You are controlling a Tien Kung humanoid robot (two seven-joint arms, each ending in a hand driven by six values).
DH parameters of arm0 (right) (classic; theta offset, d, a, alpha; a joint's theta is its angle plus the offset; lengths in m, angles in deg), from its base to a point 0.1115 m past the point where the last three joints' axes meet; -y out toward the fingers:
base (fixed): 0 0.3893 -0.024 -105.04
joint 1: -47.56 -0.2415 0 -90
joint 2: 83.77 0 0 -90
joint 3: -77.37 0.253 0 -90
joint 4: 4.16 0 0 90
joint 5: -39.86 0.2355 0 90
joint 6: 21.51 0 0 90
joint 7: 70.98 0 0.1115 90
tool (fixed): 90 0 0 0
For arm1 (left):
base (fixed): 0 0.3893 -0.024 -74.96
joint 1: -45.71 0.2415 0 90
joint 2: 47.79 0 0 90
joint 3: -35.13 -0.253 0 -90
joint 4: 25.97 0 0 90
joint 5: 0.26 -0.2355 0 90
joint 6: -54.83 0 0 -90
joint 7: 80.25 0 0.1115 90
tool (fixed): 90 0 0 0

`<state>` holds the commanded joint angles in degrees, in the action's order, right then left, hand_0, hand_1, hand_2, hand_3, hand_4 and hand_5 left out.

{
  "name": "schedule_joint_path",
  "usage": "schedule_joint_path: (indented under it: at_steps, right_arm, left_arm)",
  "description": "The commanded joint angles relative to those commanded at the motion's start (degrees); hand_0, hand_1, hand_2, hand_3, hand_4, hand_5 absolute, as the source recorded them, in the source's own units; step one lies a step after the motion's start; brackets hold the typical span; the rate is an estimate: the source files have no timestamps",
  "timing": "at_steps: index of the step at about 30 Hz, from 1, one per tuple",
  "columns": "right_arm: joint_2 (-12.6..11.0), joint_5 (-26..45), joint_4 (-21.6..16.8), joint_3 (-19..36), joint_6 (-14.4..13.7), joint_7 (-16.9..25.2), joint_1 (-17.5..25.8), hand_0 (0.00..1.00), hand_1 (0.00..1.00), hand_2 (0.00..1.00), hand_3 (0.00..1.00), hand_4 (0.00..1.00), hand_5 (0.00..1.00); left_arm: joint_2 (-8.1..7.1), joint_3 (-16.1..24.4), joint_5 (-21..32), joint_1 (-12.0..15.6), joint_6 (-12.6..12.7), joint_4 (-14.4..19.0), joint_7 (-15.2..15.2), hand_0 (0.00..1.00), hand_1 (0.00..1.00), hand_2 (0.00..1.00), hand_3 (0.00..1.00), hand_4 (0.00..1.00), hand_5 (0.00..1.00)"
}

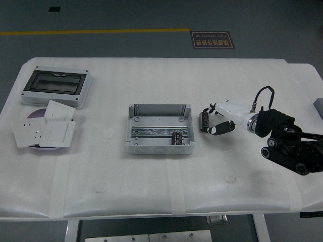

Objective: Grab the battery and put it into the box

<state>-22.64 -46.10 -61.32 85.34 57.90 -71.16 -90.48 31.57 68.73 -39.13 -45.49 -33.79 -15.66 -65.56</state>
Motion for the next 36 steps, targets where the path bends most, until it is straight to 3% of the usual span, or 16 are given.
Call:
schedule_joint_path:
  at_steps: [5,6,11,12,17,18,23,25,29,35,36]
  right_arm:
    - [0.0,-0.1,0.2,-0.1,-0.3,0.2,0.2,0.906,0.722,0.774,0.749,0.538,0.351]
    - [0.1,-0.1,0.3,-0.1,-0.3,0.2,0.3,0.900,0.718,0.758,0.720,0.423,0.288]
    - [0.1,-0.3,0.2,-0.1,-0.8,0.3,0.5,0.900,0.718,0.758,0.720,0.423,0.288]
    - [-0.1,-0.3,0.0,0.1,-0.9,0.4,0.6,0.892,0.711,0.734,0.709,0.322,0.232]
    - [-1.7,-1.7,-2.6,4.2,-1.3,0.2,1.4,0.892,0.711,0.734,0.709,0.322,0.232]
    - [-2.1,-2.2,-3.5,5.4,-1.3,0.0,1.6,0.886,0.707,0.717,0.702,0.152,0.125]
    - [-4.8,-5.3,-9.1,11.8,-1.2,-1.2,2.4,0.886,0.707,0.717,0.702,0.152,0.125]
    - [-5.6,-5.7,-11.3,14.3,-0.9,-1.7,3.0,0.871,0.702,0.711,0.695,0.205,0.160]
    - [-6.7,-4.6,-17.0,20.6,0.3,-3.0,6.1,0.871,0.702,0.711,0.695,0.205,0.160]
    - [-4.7,-3.1,-25.9,29.3,3.0,-4.7,12.5,0.870,0.704,0.711,0.696,0.236,0.174]
    - [-4.0,-3.6,-27.1,30.4,3.8,-5.3,13.3,0.862,0.706,0.732,0.713,0.427,0.223]
  left_arm:
    - [-0.01,0.0,0.0,0.0,0.0,0.0,0.0,0.657,0.662,0.574,0.640,0.671,0.268]
    - [-0.01,0.0,0.1,0.0,0.0,0.0,0.0,0.656,0.661,0.574,0.640,0.671,0.267]
    - [-0.01,-0.3,0.4,0.0,0.1,0.0,-0.2,0.656,0.661,0.574,0.640,0.671,0.267]
    - [-0.01,-0.3,0.5,0.0,0.0,0.0,-0.2,0.657,0.661,0.576,0.640,0.672,0.270]
    - [0.01,-0.1,0.3,0.0,0.1,0.0,-0.1,0.657,0.661,0.576,0.640,0.672,0.270]
    - [0.02,-0.1,0.3,0.1,0.1,0.0,-0.1,0.657,0.660,0.576,0.640,0.673,0.271]
    - [0.05,0.6,-0.4,0.1,0.1,0.0,0.1,0.657,0.660,0.576,0.640,0.673,0.271]
    - [0.03,0.6,-0.4,0.1,0.1,0.0,0.1,0.657,0.660,0.576,0.641,0.674,0.275]
    - [0.02,0.9,-0.6,0.1,0.1,0.0,0.1,0.657,0.660,0.576,0.641,0.674,0.275]
    - [0.16,1.6,-1.3,0.5,0.1,0.0,0.4,0.657,0.660,0.577,0.641,0.675,0.277]
    - [0.18,1.7,-1.3,0.5,0.1,0.0,0.4,0.657,0.661,0.577,0.640,0.676,0.279]
